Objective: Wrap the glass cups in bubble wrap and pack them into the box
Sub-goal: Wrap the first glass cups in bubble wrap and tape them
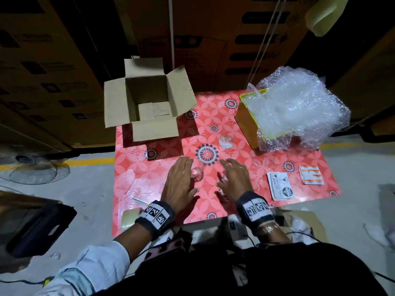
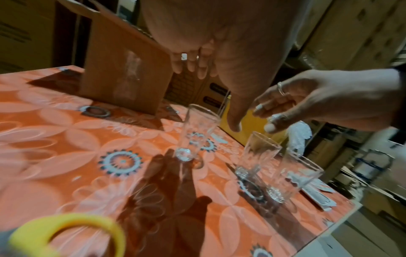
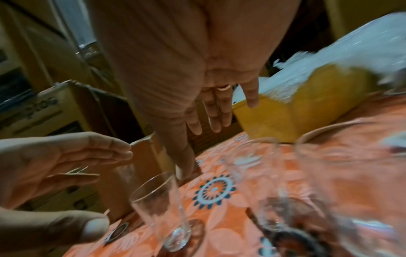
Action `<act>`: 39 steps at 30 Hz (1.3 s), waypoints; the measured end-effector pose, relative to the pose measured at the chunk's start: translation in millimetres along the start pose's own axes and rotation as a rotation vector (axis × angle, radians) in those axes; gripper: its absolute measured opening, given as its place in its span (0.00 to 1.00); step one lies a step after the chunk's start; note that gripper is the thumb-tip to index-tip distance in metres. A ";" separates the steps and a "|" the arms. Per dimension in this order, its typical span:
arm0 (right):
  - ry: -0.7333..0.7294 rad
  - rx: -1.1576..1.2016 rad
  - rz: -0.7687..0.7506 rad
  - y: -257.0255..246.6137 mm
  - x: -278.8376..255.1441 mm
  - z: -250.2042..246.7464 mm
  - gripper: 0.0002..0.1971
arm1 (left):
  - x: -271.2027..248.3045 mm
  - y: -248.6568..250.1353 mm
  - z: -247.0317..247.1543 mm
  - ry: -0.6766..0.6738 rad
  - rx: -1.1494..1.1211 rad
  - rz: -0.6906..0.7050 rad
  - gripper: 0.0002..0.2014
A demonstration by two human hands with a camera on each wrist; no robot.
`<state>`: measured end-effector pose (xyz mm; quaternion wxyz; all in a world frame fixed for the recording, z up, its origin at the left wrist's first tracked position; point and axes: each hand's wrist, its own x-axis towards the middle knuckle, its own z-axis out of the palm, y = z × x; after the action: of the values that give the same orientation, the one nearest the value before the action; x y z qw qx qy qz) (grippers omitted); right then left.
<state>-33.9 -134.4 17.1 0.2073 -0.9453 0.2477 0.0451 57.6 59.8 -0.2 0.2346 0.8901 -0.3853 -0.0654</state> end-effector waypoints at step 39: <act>0.080 0.017 0.389 109.0 -44.5 5.1 0.38 | 102.1 109.9 75.2 -0.499 0.082 0.313 0.33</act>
<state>-125.8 -198.5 -19.5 0.1928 -0.8789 0.4340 0.0447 34.1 -106.1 -8.5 0.1036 0.7849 -0.5661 -0.2297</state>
